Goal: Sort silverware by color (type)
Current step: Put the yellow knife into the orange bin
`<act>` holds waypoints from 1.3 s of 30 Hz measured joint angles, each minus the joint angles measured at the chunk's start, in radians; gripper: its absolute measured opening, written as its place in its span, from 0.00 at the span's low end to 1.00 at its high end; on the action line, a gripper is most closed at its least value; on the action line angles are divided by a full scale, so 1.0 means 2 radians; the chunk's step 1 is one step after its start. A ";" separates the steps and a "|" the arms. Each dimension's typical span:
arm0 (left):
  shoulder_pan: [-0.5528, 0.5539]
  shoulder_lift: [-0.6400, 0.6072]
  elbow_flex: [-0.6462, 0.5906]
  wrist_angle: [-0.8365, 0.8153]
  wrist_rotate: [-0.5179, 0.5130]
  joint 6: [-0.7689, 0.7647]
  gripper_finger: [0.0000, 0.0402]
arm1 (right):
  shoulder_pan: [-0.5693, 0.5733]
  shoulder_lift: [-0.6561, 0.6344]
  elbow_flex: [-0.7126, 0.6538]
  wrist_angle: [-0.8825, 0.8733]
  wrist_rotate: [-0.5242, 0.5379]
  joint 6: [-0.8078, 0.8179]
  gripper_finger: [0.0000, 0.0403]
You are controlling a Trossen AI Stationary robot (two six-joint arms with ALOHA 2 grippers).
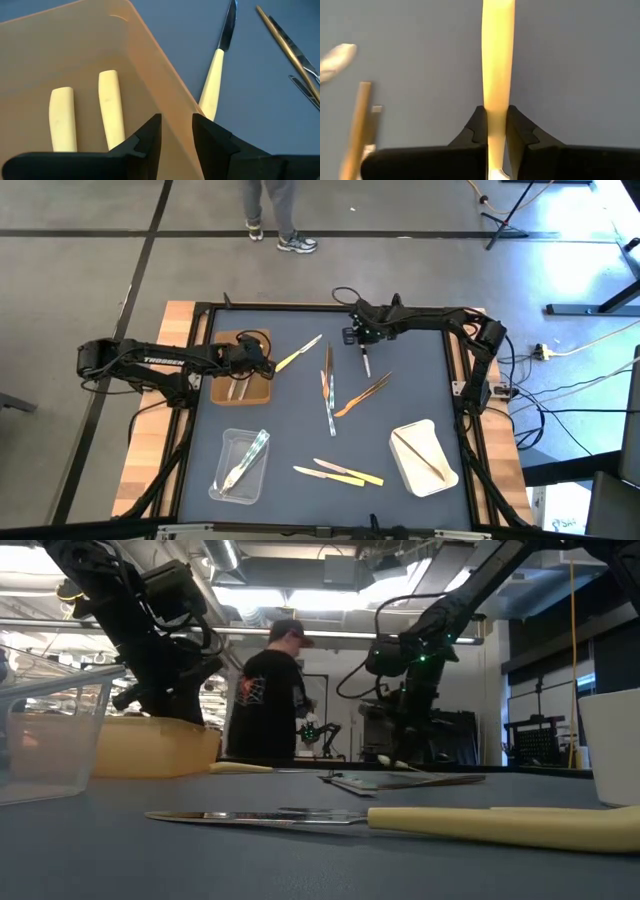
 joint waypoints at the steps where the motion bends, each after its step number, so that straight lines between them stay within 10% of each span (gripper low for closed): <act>1: 0.000 0.000 0.000 0.000 0.000 0.000 0.26 | 0.000 0.000 0.000 0.013 -0.009 -0.006 0.04; 15: 0.000 0.000 0.000 0.003 0.009 0.000 0.26 | 0.039 0.000 0.000 0.219 -0.122 -0.052 0.04; 39: 0.000 -0.106 0.001 -0.009 0.044 -0.002 0.26 | 0.122 -0.001 0.000 0.260 -0.121 -0.108 0.06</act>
